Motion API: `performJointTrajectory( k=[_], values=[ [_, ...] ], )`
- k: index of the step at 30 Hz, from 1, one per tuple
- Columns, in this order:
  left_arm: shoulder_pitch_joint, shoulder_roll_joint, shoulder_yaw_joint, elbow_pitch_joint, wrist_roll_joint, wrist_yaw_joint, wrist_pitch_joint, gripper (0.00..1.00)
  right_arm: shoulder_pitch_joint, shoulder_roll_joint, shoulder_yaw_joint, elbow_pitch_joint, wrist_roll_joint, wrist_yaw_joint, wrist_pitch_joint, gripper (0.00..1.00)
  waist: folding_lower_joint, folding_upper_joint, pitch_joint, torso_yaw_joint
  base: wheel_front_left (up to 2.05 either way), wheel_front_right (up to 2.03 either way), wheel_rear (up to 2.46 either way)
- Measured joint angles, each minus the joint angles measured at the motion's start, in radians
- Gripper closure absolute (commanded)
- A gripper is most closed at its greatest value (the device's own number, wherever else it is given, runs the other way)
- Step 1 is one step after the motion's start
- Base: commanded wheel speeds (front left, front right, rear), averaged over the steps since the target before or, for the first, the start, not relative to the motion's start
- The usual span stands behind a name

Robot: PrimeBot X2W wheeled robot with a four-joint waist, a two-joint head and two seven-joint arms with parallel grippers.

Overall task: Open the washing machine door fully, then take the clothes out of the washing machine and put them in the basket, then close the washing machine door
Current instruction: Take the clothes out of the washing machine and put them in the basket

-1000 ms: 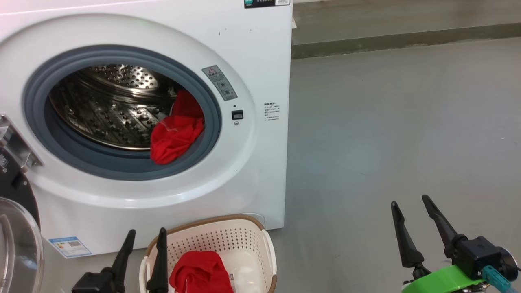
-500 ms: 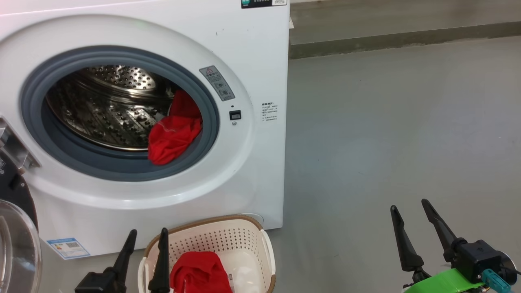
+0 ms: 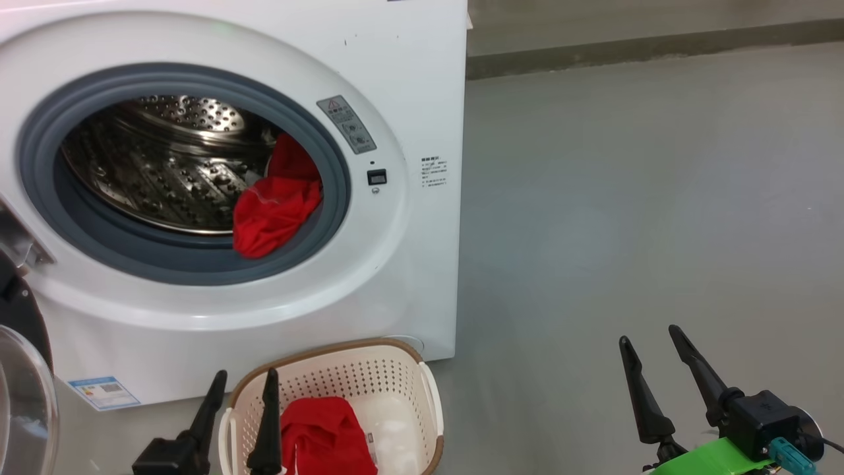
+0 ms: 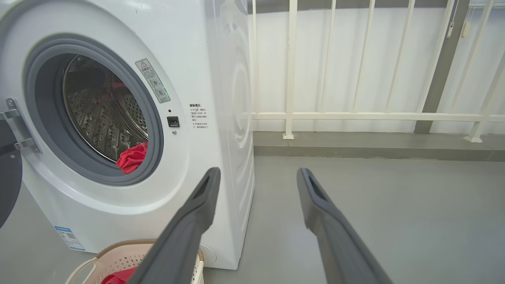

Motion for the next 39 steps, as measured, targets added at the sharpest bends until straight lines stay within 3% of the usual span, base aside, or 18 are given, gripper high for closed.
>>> performJointTrajectory(
  k=[9, 26, 39],
  values=[
    [-0.09, -0.003, -0.002, 0.021, -0.022, 0.0, 0.0, 0.0, -0.005, 0.0, 0.005, -0.009, 0.0, 0.0, 0.0, 0.0, 0.0, 0.0, 0.056, 0.002, 0.0, 0.0, 0.0],
    [-0.435, -0.002, 0.024, 0.162, -0.056, -0.002, 0.0, 0.0, -0.128, -0.002, 0.041, -0.021, 0.0, 0.0, 0.0, 0.0, 0.0, 0.0, 0.267, 0.004, 0.0, 0.0, 0.0],
    [-0.731, 0.063, 0.078, 0.347, -0.072, -0.01, -0.001, 0.0, -0.206, -0.005, 0.07, -0.018, 0.002, 0.0, 0.0, 0.0, 0.0, 0.0, 0.416, -0.018, 0.0, 0.0, 0.0]
  ],
)
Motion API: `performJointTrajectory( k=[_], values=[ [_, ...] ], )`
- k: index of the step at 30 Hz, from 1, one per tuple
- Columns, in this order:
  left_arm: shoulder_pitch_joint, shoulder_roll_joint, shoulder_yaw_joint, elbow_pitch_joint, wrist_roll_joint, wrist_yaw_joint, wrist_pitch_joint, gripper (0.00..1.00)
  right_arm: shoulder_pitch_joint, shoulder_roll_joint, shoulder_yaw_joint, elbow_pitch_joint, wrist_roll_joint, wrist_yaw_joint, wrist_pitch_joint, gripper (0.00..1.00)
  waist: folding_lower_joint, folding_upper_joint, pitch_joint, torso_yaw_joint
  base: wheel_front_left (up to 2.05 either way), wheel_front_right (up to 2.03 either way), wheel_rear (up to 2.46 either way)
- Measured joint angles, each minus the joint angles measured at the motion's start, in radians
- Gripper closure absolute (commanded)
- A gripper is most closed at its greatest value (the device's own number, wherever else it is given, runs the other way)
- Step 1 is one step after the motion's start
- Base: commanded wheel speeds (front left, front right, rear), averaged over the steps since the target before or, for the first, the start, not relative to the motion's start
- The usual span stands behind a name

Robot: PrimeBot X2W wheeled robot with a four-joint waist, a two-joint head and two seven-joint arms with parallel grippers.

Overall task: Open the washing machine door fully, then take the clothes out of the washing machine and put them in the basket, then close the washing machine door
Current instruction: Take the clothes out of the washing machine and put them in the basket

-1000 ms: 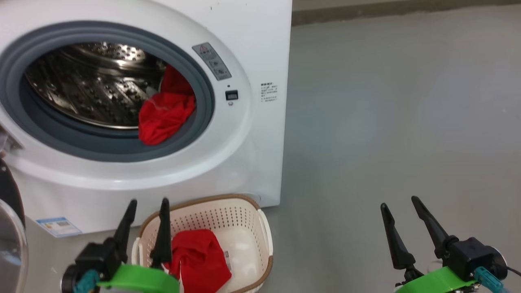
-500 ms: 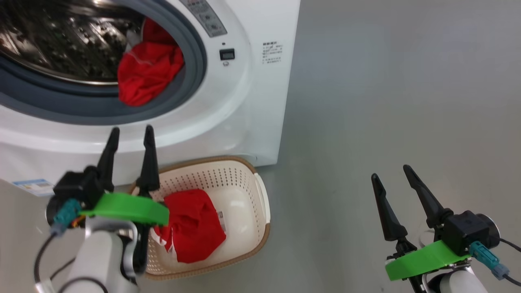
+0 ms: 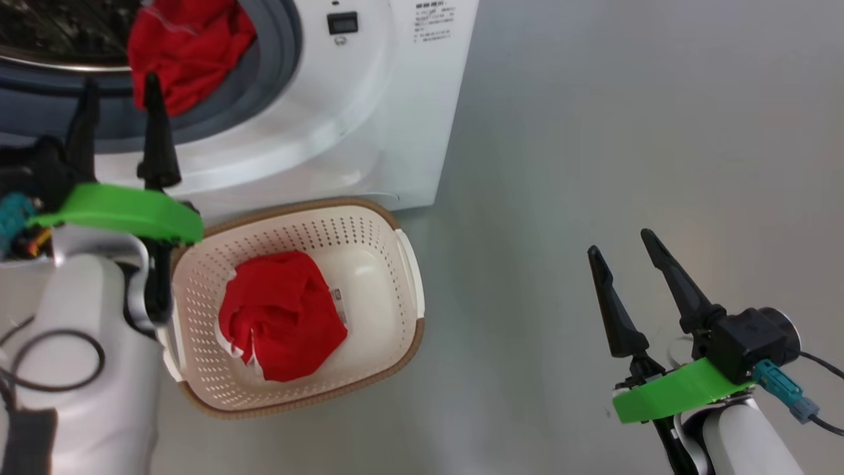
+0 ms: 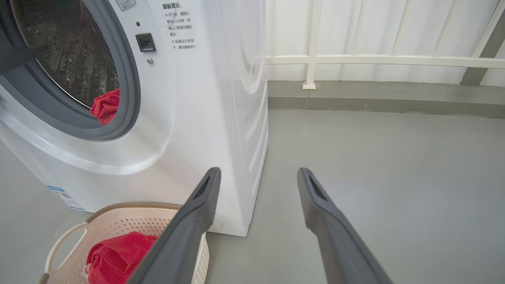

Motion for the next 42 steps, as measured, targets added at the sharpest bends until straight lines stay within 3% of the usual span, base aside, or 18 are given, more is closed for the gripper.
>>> performJointTrajectory(
  k=[11, 17, 32, 42],
  values=[
    [-0.257, 0.056, 0.013, 0.191, -0.009, -0.01, 0.007, 0.0, -0.067, -0.003, 0.034, 0.001, 0.022, 0.0, 0.0, 0.0, 0.0, 0.0, 0.115, -0.039, 0.0, 0.0, 0.0],
    [-0.361, 0.082, -0.003, 0.315, -0.003, -0.028, 0.063, 0.0, -0.077, -0.005, 0.062, 0.002, 0.022, 0.0, 0.0, 0.0, 0.0, 0.0, 0.154, -0.061, 0.0, 0.0, 0.0],
    [-0.516, 0.144, -0.049, 0.604, -0.003, -0.052, 0.367, 0.0, -0.092, -0.006, 0.104, 0.013, 0.024, 0.0, 0.0, 0.0, 0.0, 0.0, 0.158, -0.111, 0.0, 0.0, 0.0],
    [-0.534, 0.16, -0.089, 0.667, 0.019, -0.03, 0.411, 0.0, -0.089, -0.006, 0.124, 0.003, 0.035, 0.0, 0.0, 0.0, 0.0, 0.0, 0.161, -0.146, 0.0, 0.0, 0.0]
  ],
)
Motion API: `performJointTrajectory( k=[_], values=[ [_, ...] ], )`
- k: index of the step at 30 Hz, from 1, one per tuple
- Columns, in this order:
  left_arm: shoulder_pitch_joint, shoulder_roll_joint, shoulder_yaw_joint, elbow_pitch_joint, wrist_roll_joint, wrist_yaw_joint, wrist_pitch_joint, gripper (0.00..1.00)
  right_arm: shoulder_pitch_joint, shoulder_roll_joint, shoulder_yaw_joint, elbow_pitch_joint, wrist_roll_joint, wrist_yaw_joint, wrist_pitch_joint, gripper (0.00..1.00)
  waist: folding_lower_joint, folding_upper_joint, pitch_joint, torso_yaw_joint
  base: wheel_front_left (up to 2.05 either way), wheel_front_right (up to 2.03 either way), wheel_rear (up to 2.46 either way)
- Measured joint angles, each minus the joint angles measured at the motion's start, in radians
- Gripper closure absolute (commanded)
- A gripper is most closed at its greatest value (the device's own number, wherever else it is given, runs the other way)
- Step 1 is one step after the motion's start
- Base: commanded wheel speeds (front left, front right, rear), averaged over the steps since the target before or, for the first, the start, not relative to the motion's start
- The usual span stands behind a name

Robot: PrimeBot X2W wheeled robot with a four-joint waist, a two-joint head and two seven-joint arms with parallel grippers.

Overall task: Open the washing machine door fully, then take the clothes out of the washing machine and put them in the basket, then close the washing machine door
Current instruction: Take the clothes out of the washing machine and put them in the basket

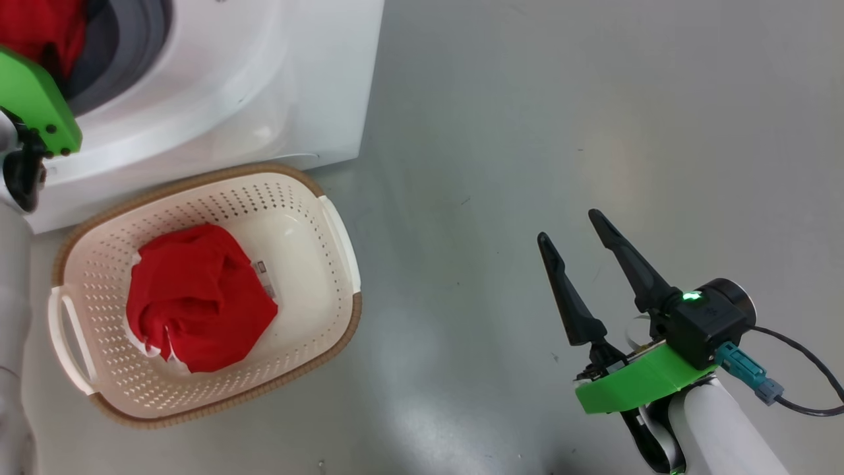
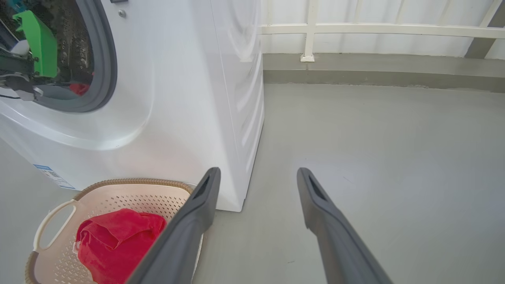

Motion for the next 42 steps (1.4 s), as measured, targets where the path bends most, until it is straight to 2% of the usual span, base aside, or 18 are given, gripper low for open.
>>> performJointTrajectory(
  k=[3, 4, 5, 6, 7, 15, 23, 33, 38, 42],
  values=[
    [-0.005, 0.004, -0.012, 0.002, 0.007, 0.005, -0.002, 0.0, 0.0, 0.0, 0.0, -0.001, 0.004, 0.0, 0.0, 0.0, 0.0001, 0.0, 0.004, -0.004, 0.0, 0.0, 0.0],
    [-0.005, 0.006, -0.016, 0.002, 0.01, 0.007, -0.012, 0.05, 0.0, 0.0, 0.0, -0.001, 0.006, 0.0, 0.0, 0.0, 0.0, 0.0, 0.006, -0.005, 0.0, 0.0, 0.0],
    [-0.006, 0.008, -0.019, 0.003, 0.011, 0.01, -0.015, 0.32, 0.0, 0.0, 0.0, -0.002, 0.007, 0.0, 0.0, 0.0, 0.0001, 0.0, 0.007, -0.005, 0.0, 0.0, 0.0],
    [-0.007, 0.01, -0.026, 0.005, 0.012, 0.01, -0.015, 0.78, 0.0, 0.0, 0.0, -0.003, 0.007, 0.0, 0.0, 0.0, 0.0, 0.0, 0.008, -0.005, 0.0, 0.0, 0.0],
    [-0.008, 0.011, -0.03, 0.007, 0.014, 0.01, -0.018, 1.0, 0.0, 0.0, 0.0, -0.004, 0.007, 0.0, 0.0, 0.0, 0.0, 0.0, 0.008, -0.005, 0.0, 0.0, 0.0],
    [-0.008, 0.012, -0.039, 0.012, 0.019, 0.01, -0.083, 1.0, 0.0, 0.0, -0.004, -0.003, 0.008, 0.0, 0.0, 0.0, 0.0, 0.0, 0.011, 0.006, 0.0, 0.0, 0.0],
    [-0.006, 0.012, -0.01, -0.016, -0.021, 0.013, -0.248, 1.0, -0.003, 0.0, -0.009, 0.005, 0.008, 0.0, 0.0, 0.0, 0.0, 0.0, 0.003, 0.024, 0.0, 0.0, 0.0],
    [0.066, -0.016, 0.003, -0.062, -0.063, -0.025, -0.383, 1.0, -0.003, 0.0, -0.027, 0.014, 0.008, 0.0, 0.0, 0.0, 0.0, 0.0, -0.036, 0.054, 0.0, 0.0, 0.0],
    [0.149, -0.017, 0.015, -0.184, -0.065, -0.033, -0.406, 1.0, -0.003, 0.0, -0.031, 0.017, 0.008, 0.0, 0.0, 0.0, 0.0, 0.0, -0.059, 0.068, 0.0, 0.0, 0.0],
    [0.258, -0.028, 0.061, -0.411, -0.062, -0.03, -0.407, 1.0, 0.0, -0.001, -0.036, 0.017, 0.008, 0.0, 0.0, 0.0, 0.0, 0.0, -0.078, 0.083, 0.0, 0.0, 0.0]
  ],
)
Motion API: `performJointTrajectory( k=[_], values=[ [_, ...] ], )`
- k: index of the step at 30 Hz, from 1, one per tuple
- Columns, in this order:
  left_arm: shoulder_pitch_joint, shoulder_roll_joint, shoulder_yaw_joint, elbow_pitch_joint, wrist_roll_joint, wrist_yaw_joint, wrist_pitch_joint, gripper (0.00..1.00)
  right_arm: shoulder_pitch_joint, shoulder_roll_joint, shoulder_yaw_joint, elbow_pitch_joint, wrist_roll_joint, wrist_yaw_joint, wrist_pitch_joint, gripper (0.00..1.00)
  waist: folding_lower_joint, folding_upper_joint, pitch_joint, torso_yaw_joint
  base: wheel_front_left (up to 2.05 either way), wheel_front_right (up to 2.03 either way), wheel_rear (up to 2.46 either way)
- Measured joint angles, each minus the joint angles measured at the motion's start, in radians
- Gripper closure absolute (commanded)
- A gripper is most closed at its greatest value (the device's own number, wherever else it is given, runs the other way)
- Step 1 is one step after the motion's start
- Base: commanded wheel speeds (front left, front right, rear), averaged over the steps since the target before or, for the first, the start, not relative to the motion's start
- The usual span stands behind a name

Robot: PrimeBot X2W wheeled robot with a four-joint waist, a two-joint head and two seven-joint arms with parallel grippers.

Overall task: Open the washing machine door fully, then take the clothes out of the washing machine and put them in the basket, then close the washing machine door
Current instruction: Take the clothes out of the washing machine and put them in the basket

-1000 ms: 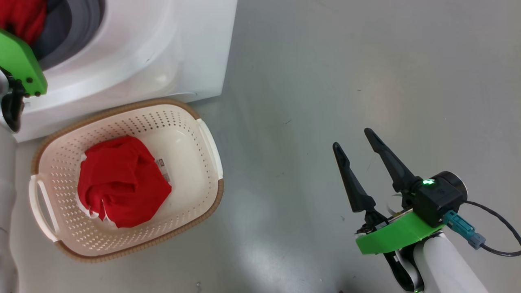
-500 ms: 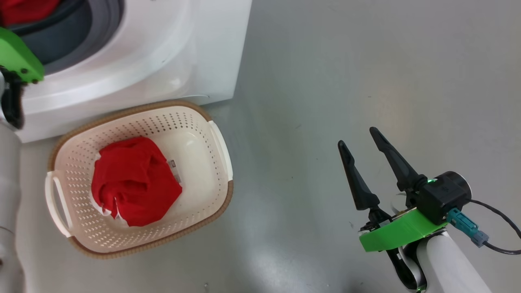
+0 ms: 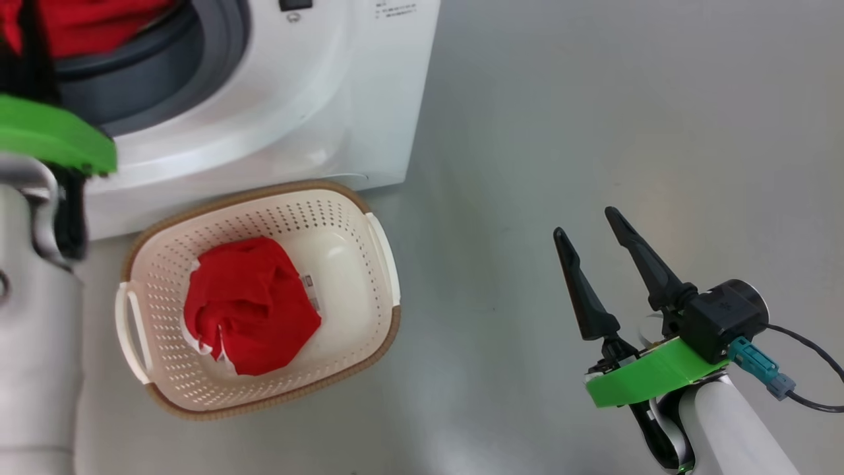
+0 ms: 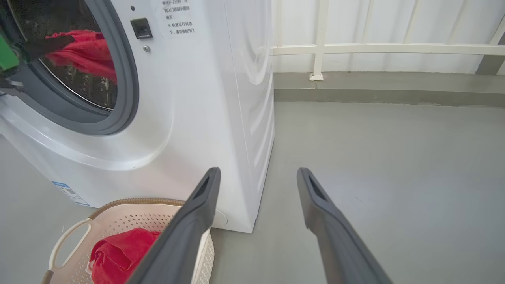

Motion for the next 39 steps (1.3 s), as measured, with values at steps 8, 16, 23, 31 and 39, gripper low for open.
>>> performJointTrajectory(
  k=[8, 16, 23, 31, 39],
  values=[
    [0.257, -0.061, 0.047, -0.252, 0.047, 0.012, -0.003, 1.0, 0.01, -0.001, -0.003, 0.011, -0.001, 0.0, 0.0, 0.0, 0.0, 0.0, -0.068, 0.027, 0.0, 0.0, 0.0],
    [0.411, -0.101, 0.071, -0.36, 0.077, 0.026, -0.003, 1.0, 0.054, -0.001, -0.018, 0.022, -0.001, 0.0, 0.0, 0.0, 0.0, 0.0, -0.148, 0.046, 0.0, 0.0, 0.0],
    [0.512, -0.123, 0.086, -0.446, 0.112, 0.026, -0.003, 1.0, 0.072, -0.001, -0.027, 0.022, -0.01, 0.0, 0.0, 0.0, 0.0, 0.0, -0.213, 0.068, 0.0, 0.0, 0.0],
    [0.617, -0.147, 0.101, -0.568, 0.125, 0.026, -0.003, 1.0, 0.097, -0.001, -0.027, 0.026, -0.008, 0.0, 0.0, 0.0, 0.0, 0.0, -0.257, 0.078, 0.0, 0.0, 0.0],
    [0.709, -0.175, 0.116, -0.696, 0.126, 0.035, -0.003, 1.0, 0.109, -0.001, -0.031, 0.027, -0.008, 0.0, 0.0, 0.0, 0.0, 0.0, -0.292, 0.076, 0.0, 0.0, 0.0]
  ],
)
